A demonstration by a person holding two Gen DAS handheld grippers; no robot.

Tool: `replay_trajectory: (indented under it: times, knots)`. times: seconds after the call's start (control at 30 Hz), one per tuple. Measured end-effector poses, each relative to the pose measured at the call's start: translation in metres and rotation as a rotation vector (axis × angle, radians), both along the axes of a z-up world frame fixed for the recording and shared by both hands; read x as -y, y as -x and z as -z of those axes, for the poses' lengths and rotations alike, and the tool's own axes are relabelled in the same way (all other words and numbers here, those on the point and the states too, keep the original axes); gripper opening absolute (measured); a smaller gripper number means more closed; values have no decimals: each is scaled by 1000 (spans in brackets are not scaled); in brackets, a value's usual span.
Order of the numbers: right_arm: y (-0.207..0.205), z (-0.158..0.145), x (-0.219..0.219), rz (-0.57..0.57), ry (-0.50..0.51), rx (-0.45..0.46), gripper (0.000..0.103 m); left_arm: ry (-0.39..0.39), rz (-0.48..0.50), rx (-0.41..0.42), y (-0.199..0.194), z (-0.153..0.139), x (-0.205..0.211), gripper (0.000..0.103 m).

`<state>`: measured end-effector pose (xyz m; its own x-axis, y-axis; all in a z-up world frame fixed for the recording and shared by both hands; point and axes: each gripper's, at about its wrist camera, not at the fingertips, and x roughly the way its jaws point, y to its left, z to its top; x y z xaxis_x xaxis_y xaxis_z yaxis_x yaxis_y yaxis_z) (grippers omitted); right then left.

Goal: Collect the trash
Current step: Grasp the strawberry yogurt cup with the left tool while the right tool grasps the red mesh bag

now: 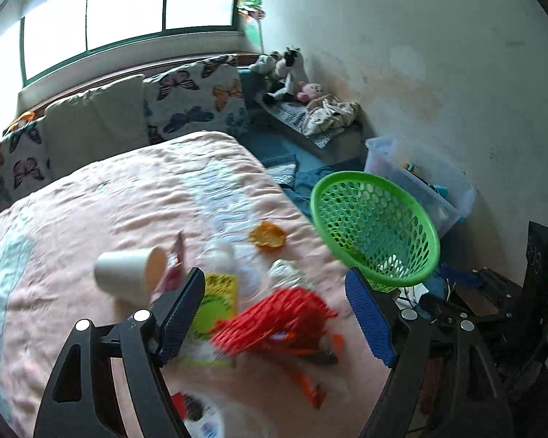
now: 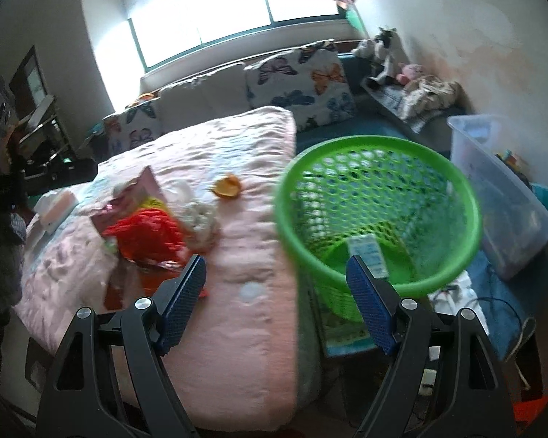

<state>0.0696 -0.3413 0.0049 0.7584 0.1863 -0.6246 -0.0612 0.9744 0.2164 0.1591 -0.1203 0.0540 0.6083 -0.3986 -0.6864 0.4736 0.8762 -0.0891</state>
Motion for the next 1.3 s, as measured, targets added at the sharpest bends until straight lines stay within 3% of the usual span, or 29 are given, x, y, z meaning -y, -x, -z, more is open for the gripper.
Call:
replay_trajectory:
  times: [0.43, 0.9, 1.0, 1.3]
  knots:
    - [-31, -7, -70, -169, -22, 5, 79, 46, -152, -24, 17, 20, -83, 76]
    - [-72, 13, -99, -212, -39, -46, 73, 62, -165, -115, 36, 59, -123, 81]
    - [-77, 18, -102, -214, -40, -60, 71, 70, -161, -144, 38, 68, -128, 87]
    - [-77, 24, -107, -224, -18, -69, 53, 85, -132, -210, 41, 88, -134, 88]
